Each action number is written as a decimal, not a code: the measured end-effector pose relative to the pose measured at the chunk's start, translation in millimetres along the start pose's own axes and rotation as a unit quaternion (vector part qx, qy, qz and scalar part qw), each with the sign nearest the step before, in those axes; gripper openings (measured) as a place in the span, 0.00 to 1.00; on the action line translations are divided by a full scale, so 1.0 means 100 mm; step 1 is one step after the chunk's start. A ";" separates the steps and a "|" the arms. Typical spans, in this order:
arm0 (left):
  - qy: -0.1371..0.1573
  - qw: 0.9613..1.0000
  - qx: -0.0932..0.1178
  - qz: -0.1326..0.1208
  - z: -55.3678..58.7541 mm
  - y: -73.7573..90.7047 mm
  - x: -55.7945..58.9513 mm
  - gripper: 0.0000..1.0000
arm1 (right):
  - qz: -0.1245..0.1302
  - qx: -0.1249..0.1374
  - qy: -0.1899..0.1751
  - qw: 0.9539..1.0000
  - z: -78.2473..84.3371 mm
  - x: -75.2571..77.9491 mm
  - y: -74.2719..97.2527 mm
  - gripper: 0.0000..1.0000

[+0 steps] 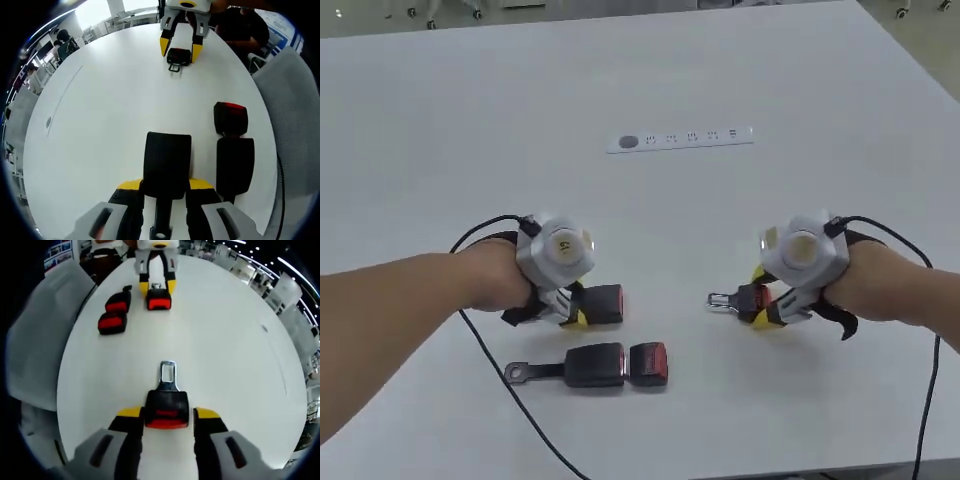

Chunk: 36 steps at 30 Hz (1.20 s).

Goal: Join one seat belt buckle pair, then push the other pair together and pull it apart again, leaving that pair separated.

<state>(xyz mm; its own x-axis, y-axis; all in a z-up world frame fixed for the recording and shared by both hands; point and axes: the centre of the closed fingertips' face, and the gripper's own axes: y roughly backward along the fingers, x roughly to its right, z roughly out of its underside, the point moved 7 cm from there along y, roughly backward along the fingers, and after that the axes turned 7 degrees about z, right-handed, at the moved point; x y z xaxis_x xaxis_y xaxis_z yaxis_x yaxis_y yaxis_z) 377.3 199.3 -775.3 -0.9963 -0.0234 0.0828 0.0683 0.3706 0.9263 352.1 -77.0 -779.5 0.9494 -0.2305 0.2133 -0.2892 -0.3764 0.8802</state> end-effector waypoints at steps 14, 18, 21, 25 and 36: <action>0.036 0.995 0.056 -0.076 0.14 0.31 0.12 0.56 | 0.083 0.051 -0.116 0.988 0.14 -0.11 0.35 0.63; 0.052 0.988 0.089 -0.114 0.23 0.53 0.25 0.59 | 0.097 0.076 -0.140 0.982 0.16 -0.28 0.52 0.65; 0.036 0.985 0.113 -0.129 0.26 0.67 0.46 0.67 | 0.096 0.084 -0.147 0.981 0.19 -0.40 0.61 0.68; 0.069 0.977 0.138 -0.144 0.40 0.78 0.72 0.72 | 0.099 0.103 -0.155 0.977 0.18 -0.54 0.78 0.71; 0.178 0.943 0.197 -0.200 0.83 0.98 1.19 0.94 | 0.126 0.150 -0.195 0.961 0.18 -0.77 0.97 0.92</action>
<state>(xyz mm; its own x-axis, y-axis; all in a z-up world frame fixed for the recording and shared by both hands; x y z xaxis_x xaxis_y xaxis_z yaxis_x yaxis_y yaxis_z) 261.4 310.2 -705.3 -0.8526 -0.5189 -0.0619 -0.4043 0.5799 0.7073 249.1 -112.1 -718.0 0.7431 -0.6452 0.1777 -0.5822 -0.4924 0.6470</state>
